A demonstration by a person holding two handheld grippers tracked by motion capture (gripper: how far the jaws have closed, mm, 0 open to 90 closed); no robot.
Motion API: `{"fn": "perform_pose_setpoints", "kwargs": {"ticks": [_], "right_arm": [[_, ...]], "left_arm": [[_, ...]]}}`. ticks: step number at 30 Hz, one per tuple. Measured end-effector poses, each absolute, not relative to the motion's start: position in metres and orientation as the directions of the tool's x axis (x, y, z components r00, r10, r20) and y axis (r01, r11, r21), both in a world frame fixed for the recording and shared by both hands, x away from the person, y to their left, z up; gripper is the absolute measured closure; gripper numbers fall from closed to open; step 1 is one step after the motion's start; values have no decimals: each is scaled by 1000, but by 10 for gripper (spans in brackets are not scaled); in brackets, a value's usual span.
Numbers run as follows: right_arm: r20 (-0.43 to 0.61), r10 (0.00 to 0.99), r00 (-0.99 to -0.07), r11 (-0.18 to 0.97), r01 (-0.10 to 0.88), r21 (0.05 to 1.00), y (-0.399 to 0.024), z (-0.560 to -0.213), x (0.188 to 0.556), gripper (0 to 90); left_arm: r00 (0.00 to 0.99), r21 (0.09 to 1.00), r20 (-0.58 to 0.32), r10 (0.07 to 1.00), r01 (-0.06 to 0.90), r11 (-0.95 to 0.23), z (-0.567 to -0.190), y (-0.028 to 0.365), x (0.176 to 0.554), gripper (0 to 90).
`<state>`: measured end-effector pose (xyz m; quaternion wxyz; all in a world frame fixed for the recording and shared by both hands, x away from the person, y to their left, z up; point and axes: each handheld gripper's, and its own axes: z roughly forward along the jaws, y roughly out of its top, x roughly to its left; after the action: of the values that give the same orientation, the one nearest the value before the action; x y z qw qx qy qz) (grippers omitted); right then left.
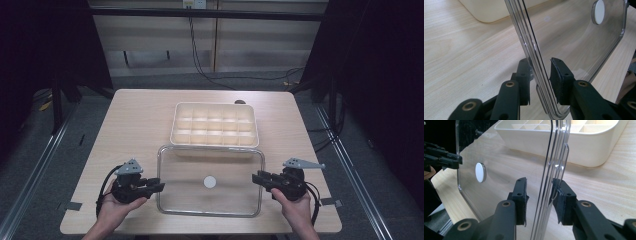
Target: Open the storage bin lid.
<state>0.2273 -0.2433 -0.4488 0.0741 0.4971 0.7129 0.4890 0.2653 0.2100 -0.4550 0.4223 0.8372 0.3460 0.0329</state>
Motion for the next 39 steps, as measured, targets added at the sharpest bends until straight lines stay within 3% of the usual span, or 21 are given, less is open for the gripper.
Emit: {"fn": "perform_pose_setpoints", "kwargs": {"ticks": [10, 17, 39], "right_arm": [[385, 792, -474, 42, 670, 741, -241, -456, 237, 623], [382, 792, -476, 47, 671, 740, -239, -461, 242, 606], [382, 807, -451, 60, 705, 706, -236, -473, 249, 544]], "left_arm": [[739, 707, -283, 611, 591, -387, -460, 208, 279, 667], [749, 708, -238, 618, 569, -418, -461, 207, 278, 635], [747, 677, -264, 610, 594, -434, -473, 202, 284, 559]]}}
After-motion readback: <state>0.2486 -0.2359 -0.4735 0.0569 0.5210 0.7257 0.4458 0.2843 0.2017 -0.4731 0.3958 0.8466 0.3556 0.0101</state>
